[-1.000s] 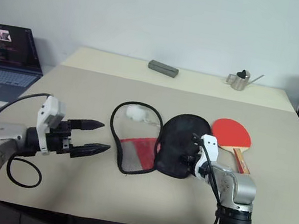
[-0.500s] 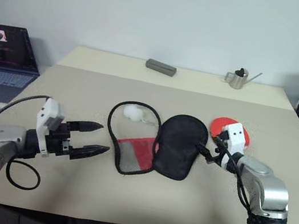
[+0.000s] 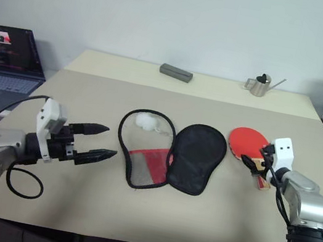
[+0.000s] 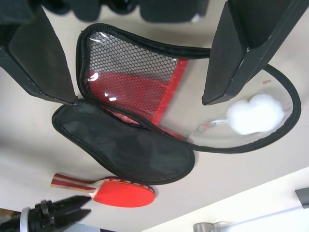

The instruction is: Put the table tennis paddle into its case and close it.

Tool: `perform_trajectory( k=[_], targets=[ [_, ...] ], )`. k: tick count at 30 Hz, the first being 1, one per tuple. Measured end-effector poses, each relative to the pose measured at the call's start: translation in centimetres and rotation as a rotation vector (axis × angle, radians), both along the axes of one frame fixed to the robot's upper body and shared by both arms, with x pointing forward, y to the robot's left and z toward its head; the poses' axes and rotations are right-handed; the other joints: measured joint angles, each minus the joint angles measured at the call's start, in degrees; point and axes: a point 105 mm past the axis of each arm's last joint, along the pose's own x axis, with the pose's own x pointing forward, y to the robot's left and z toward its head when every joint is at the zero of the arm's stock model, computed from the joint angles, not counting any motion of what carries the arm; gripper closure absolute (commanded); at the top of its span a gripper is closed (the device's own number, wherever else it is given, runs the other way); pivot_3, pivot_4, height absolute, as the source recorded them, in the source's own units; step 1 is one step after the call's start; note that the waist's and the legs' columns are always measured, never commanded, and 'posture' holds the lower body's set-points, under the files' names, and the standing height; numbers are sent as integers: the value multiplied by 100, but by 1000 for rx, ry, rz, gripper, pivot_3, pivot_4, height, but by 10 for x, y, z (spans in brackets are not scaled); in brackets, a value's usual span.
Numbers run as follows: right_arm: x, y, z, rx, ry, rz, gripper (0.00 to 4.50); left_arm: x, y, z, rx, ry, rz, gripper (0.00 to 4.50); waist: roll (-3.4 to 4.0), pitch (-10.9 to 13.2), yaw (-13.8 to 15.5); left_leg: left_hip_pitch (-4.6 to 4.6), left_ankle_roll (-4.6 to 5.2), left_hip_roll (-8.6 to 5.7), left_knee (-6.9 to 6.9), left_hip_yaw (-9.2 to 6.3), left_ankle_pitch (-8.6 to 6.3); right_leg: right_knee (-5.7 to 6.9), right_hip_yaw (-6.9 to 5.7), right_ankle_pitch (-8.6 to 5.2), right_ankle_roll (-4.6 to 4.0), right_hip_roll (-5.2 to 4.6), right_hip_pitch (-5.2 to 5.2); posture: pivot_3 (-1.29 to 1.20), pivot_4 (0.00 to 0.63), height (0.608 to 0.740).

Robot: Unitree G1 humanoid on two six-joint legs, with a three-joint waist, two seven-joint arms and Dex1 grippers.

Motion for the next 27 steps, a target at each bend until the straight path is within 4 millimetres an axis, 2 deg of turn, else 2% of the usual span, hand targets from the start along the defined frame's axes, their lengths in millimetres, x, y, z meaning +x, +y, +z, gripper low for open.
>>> perform_trajectory(
  k=[6, 10, 27],
  targets=[
    [-6, -21, -28, -10, 73, -61, 31, 1, 4, 0, 2, 5, 12, 0, -5, -3, -4, 2, 0, 0, 0, 3, 0, 0, 2, -2, -3, 0, 4, 0, 150, 740],
    [-8, -28, -38, -13, 96, -81, 31, 2, 4, 2, 3, -4, 11, 0, -3, -2, -5, 4, 0, 0, 1, 3, 0, 0, 3, -2, -3, 0, 5, 0, 150, 740],
    [7, -15, -40, 26, 84, -114, 31, 5, 8, 3, 21, -2, 18, 0, -8, -5, -50, 18, 0, 6, 1, 18, 1, 4, 18, 0, -6, 2, 7, 0, 150, 740]
  ],
)
